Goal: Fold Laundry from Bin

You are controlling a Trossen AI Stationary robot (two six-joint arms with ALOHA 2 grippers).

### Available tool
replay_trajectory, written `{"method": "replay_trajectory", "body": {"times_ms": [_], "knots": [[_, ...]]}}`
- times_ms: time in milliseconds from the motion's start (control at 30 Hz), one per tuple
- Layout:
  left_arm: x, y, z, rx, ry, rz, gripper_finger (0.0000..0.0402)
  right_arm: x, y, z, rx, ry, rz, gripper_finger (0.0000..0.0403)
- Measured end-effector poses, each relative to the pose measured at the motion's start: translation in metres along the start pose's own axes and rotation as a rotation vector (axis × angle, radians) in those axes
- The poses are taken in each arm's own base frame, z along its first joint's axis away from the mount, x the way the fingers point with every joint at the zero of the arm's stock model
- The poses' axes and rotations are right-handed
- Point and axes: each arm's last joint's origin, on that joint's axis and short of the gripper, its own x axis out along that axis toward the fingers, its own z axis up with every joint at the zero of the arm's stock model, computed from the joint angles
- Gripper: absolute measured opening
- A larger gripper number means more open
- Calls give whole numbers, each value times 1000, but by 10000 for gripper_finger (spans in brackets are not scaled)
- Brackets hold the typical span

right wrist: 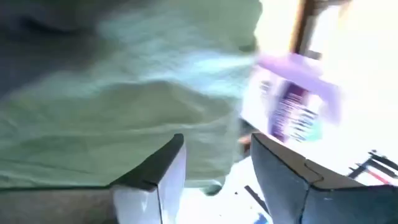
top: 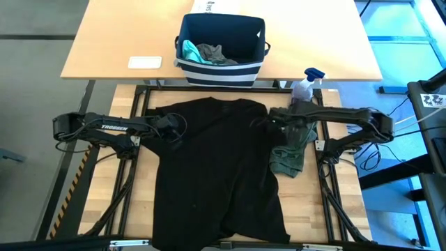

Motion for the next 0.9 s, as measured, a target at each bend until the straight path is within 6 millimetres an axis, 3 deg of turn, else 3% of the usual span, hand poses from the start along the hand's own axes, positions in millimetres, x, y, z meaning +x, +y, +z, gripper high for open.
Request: {"method": "replay_trajectory", "body": {"times_ms": [100,267,467,567,667,800,900], "knots": [[0,0,1,-2,-10,-2,114,-16,-9,0,91,-44,17,182],[-1,-2,4,-15,-56,-50,114,-34,-10,29,346,-448,450,182],[-3,-4,6,-21,-78,-94,114,-17,-5,67,502,-716,534,182],[-3,-4,6,-21,-79,-94,114,0,4,78,525,-660,560,182],[-3,-4,7,-22,-83,-96,114,20,17,79,487,-486,564,182],[-3,-4,7,-22,-87,-97,114,35,23,60,384,-225,405,182],[-3,-4,7,-21,-88,-97,114,32,18,40,230,-19,178,182]]}}
